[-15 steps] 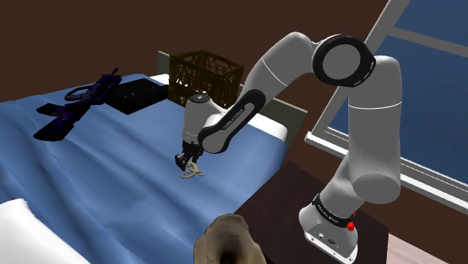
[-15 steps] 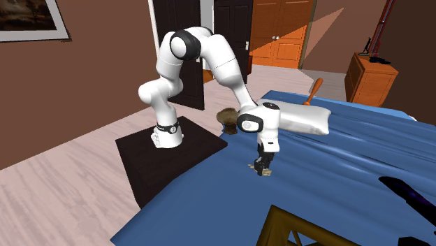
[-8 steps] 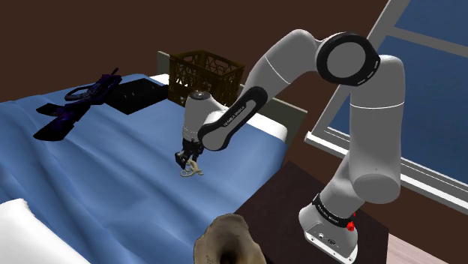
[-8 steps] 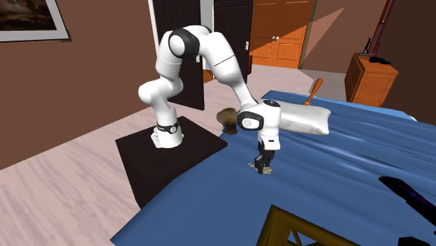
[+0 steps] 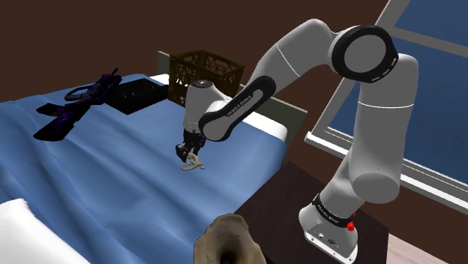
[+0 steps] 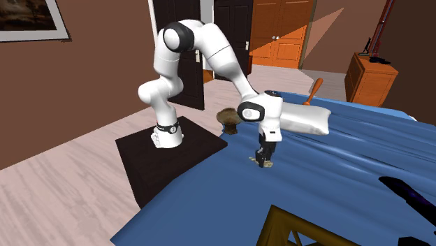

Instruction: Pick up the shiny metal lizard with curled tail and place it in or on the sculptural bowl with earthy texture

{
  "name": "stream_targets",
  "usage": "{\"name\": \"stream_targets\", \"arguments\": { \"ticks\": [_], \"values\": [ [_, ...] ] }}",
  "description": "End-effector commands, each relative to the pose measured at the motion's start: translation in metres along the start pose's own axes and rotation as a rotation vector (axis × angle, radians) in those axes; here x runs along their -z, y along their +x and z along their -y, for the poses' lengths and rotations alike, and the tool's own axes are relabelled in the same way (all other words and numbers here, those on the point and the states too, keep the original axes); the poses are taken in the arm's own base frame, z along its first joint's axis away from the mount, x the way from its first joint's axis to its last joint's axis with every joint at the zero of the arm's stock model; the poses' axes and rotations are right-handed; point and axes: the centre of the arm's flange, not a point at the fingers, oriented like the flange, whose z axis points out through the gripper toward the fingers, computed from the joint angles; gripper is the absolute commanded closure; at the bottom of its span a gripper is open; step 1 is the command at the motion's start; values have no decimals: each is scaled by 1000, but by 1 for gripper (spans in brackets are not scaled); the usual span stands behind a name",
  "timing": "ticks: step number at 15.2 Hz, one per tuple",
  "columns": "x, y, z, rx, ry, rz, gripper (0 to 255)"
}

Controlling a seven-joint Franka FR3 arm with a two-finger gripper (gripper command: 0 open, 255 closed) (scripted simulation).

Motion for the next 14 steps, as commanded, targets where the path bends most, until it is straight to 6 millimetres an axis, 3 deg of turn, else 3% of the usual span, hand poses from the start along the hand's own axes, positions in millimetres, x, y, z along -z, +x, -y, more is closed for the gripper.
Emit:
{"name": "stream_targets", "arguments": {
  "ticks": [1, 14],
  "values": [
    [11, 0, -1, 0, 0, 0, 255],
    [80, 4, -2, 0, 0, 0, 255]
  ]
}}
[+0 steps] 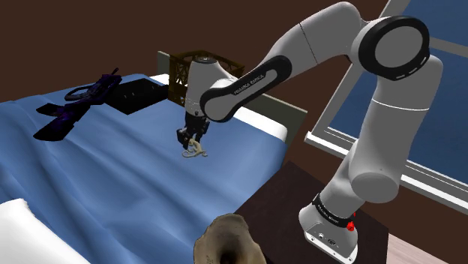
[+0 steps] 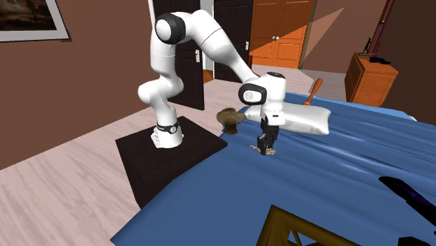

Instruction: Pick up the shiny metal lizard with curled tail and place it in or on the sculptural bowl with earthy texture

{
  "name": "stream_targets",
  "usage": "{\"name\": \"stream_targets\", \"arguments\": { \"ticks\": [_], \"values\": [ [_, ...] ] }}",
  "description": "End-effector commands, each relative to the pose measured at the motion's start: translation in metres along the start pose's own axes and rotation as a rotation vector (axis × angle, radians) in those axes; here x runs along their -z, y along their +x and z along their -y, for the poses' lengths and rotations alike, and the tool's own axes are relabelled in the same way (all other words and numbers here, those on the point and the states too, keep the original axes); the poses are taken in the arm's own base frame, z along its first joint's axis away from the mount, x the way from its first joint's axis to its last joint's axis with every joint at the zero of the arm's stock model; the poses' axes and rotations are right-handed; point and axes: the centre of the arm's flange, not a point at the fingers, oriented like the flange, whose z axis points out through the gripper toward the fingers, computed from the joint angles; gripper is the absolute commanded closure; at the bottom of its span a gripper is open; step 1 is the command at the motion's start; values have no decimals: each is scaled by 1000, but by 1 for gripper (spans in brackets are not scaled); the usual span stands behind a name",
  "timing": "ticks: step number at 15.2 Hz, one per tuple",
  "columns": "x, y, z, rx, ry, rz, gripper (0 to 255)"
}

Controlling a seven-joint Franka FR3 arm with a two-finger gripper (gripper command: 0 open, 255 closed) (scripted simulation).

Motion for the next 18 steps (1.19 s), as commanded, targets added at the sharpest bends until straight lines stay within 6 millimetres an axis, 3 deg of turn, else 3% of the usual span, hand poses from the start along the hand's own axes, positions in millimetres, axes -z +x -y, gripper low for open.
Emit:
{"name": "stream_targets", "arguments": {
  "ticks": [1, 16, 18],
  "values": [
    [11, 1, -1, 0, 0, 0, 255],
    [86, 4, -3, 0, 0, 0, 255],
    [88, -19, 9, 0, 0, 0, 255]
  ]
}}
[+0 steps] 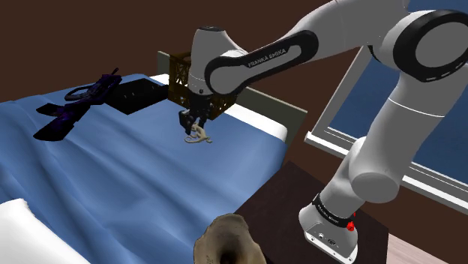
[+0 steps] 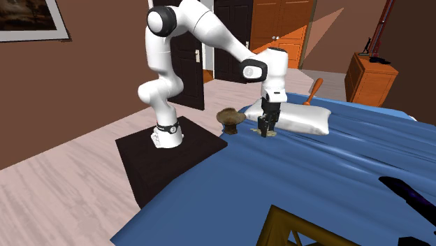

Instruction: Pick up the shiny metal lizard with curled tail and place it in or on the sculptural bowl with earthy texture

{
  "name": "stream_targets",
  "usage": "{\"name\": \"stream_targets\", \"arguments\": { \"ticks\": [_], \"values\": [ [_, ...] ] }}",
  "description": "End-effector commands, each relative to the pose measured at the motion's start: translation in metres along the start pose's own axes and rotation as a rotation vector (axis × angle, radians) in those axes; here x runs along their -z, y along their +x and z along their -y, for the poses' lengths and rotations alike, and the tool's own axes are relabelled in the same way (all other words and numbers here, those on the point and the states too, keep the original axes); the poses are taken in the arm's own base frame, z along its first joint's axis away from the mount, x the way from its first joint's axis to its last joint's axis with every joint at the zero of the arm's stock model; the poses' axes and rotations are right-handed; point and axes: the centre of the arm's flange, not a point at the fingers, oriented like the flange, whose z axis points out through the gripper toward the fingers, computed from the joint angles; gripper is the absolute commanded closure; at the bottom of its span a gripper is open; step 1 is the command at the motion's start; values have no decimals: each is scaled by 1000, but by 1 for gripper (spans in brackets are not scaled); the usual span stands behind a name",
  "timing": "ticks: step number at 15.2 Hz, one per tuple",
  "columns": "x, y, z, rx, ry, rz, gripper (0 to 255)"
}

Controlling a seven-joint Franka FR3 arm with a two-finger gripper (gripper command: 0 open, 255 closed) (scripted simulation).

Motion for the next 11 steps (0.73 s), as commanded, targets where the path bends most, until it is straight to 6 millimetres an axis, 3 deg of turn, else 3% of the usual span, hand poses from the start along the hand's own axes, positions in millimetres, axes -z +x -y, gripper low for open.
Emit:
{"name": "stream_targets", "arguments": {
  "ticks": [1, 11],
  "values": [
    [2, -21, 8, 0, 0, 0, 255],
    [14, -139, 65, 0, 0, 0, 255]
  ]
}}
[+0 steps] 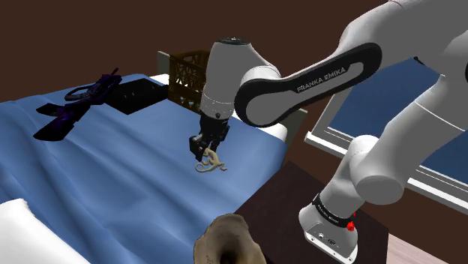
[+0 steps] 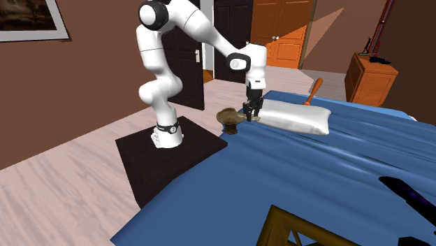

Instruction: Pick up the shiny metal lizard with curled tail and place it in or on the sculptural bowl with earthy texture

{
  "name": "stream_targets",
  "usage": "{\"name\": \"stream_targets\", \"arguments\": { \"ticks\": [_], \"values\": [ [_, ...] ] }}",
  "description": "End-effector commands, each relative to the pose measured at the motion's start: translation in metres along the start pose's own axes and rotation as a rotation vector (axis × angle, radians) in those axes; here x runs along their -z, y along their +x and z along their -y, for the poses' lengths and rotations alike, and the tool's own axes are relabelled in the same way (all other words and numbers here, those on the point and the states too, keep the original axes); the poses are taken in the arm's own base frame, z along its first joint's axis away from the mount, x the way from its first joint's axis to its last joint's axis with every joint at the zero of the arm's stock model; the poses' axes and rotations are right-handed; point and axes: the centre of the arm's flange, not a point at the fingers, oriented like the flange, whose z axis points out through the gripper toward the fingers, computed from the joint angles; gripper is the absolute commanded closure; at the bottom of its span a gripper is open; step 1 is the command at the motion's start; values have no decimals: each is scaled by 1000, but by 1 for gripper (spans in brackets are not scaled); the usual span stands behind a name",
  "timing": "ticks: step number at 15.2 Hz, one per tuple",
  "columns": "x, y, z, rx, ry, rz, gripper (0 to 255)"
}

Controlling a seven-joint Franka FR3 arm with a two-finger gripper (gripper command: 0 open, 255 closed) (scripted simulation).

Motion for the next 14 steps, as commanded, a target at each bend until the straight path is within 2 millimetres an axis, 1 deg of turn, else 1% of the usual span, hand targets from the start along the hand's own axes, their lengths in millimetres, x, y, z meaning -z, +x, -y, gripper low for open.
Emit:
{"name": "stream_targets", "arguments": {
  "ticks": [1, 14],
  "values": [
    [2, -25, 11, -1, -1, 0, 255],
    [17, -179, 86, -1, -1, 0, 255]
  ]
}}
